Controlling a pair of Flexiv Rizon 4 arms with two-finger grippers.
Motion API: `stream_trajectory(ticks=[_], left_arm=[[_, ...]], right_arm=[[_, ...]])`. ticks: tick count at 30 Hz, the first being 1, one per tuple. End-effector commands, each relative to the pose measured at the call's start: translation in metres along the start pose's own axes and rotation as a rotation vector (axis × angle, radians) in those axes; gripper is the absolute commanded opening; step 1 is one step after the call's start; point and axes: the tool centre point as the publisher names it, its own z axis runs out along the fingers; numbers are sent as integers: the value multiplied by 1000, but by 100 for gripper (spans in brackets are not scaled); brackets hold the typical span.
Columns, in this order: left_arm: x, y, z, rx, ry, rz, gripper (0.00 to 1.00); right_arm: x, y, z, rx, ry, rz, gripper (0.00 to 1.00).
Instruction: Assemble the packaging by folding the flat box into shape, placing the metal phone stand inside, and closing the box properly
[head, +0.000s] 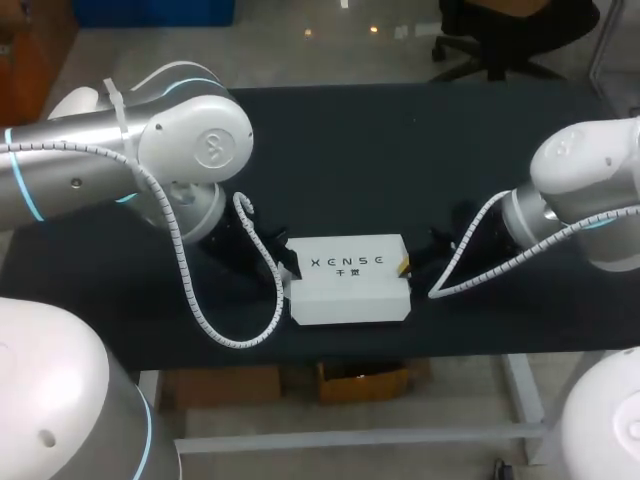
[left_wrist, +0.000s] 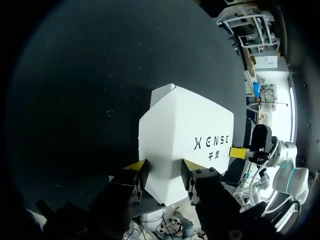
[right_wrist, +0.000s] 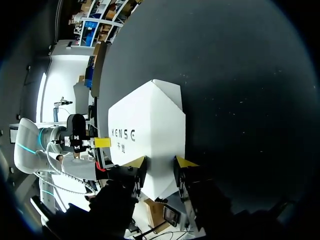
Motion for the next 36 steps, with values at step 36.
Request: stream_trajectory(ticks=[36], left_arm=[[1,-3,10,-16,33,23,47]], right_arm=[[3,-5,6,1,42,-124,34]])
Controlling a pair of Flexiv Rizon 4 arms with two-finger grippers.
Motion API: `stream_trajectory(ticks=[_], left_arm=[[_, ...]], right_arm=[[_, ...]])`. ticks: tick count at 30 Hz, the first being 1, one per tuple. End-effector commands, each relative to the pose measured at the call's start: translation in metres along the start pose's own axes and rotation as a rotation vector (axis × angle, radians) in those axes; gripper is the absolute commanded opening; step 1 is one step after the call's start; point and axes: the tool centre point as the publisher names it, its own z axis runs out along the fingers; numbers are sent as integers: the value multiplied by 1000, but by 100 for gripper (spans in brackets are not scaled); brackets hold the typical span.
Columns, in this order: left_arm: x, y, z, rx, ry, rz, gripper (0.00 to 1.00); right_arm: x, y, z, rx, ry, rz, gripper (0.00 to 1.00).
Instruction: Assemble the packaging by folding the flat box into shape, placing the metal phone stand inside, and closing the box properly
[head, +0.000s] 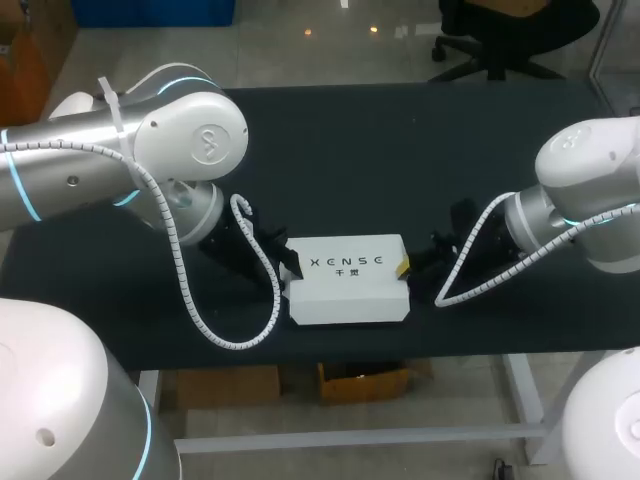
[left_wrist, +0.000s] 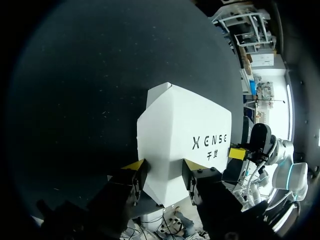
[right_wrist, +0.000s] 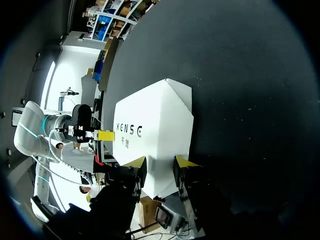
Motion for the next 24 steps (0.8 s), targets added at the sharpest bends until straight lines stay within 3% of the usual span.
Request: stream_trajectory(ticks=[1,4,24], left_arm=[[-1,-3,8,-14,4,-1,47],[-1,-4,10,-19,3,-1,47],[-1,-4,16,-38,75,46,47]], right_arm=[[-3,0,7,9,1,-7,36],[-3,-1,10,21,5,-15,40],[-2,4,19,37,24,-6,37]])
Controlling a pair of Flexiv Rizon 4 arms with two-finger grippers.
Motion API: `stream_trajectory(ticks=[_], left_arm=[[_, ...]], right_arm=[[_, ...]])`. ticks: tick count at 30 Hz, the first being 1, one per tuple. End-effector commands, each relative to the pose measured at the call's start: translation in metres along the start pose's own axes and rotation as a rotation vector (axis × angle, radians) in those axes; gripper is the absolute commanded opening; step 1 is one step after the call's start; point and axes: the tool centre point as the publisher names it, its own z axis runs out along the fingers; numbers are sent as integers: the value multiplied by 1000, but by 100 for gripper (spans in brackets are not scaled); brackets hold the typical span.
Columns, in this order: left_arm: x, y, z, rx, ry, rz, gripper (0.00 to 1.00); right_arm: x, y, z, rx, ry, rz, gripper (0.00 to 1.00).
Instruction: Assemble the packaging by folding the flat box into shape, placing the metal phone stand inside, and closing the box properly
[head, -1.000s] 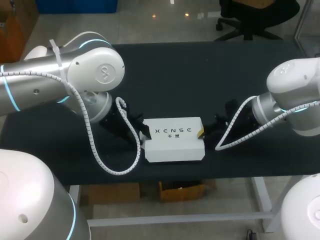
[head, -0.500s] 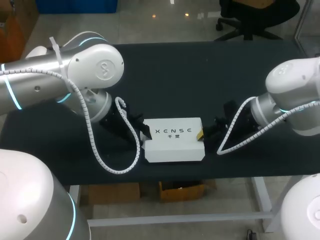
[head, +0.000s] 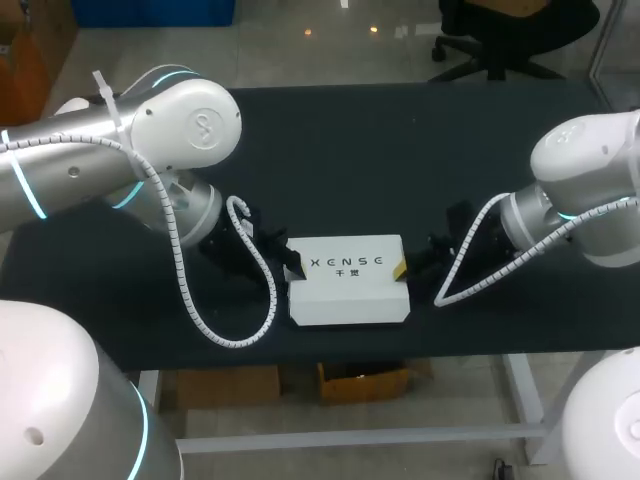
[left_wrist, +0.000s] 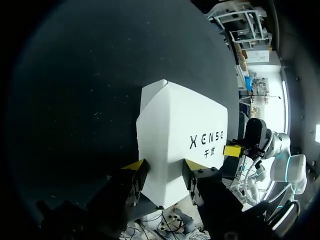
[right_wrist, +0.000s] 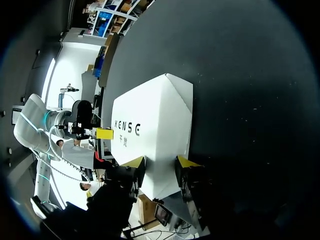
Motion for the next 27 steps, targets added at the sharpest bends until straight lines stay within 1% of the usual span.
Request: stream_trajectory(ticks=[1,10,16,19,27], left_arm=[[-4,-4,10,-3,27,18,47],[-6,-1,8,39,98,48,46],[-4,-2,5,32,132,56,45],[-2,-2,5,22,143,51,44],[2,-4,3,10,140,40,44]], right_arm=[[1,4,11,6,15,-2,37],[0,5,12,8,26,5,36],[3,6,11,11,29,9,36],[4,7,11,17,28,16,37],[10,8,10,26,18,28,37]])
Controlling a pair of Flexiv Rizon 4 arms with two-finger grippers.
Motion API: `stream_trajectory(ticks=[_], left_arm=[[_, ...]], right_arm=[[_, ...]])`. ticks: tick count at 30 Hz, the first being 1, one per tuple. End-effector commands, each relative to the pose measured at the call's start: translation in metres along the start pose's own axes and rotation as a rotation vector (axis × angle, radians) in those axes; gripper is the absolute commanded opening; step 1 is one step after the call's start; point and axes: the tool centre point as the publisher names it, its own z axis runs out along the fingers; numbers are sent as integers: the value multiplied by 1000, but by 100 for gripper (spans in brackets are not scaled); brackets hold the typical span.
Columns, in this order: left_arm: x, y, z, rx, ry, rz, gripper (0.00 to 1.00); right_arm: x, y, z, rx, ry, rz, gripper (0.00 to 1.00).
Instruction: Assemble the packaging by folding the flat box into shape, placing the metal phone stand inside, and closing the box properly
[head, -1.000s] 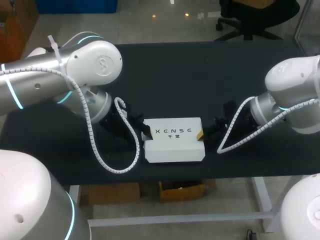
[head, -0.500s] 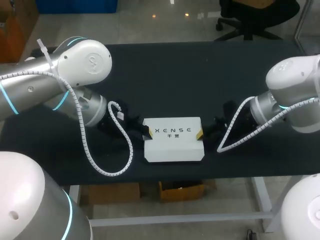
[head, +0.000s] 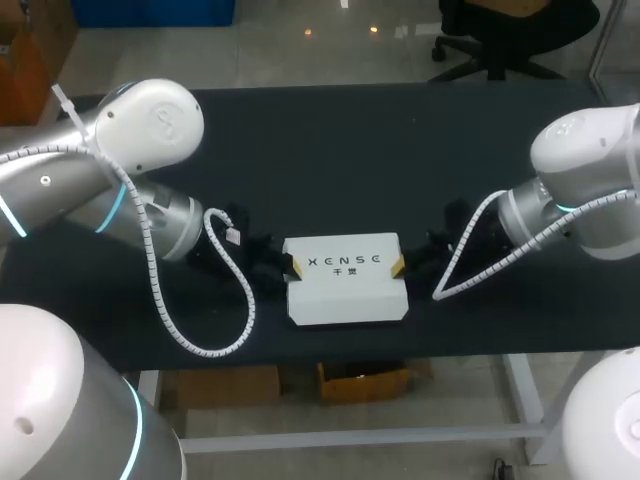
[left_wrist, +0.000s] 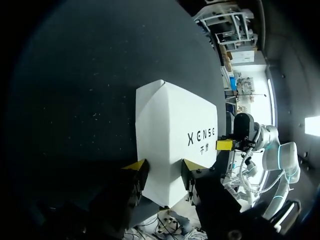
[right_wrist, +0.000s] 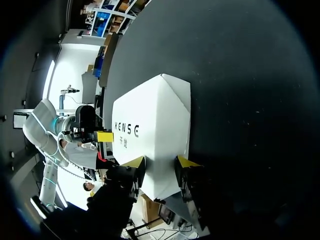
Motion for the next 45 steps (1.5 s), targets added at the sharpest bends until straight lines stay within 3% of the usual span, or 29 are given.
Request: stream_trajectory(ticks=[1,45], left_arm=[[4,-6,7,-22,8,-7,44],[14,-6,-3,-54,-33,-59,46]], right_arm=[[7,3,8,7,-3,5,37],[12,5,-2,19,-48,50,36]])
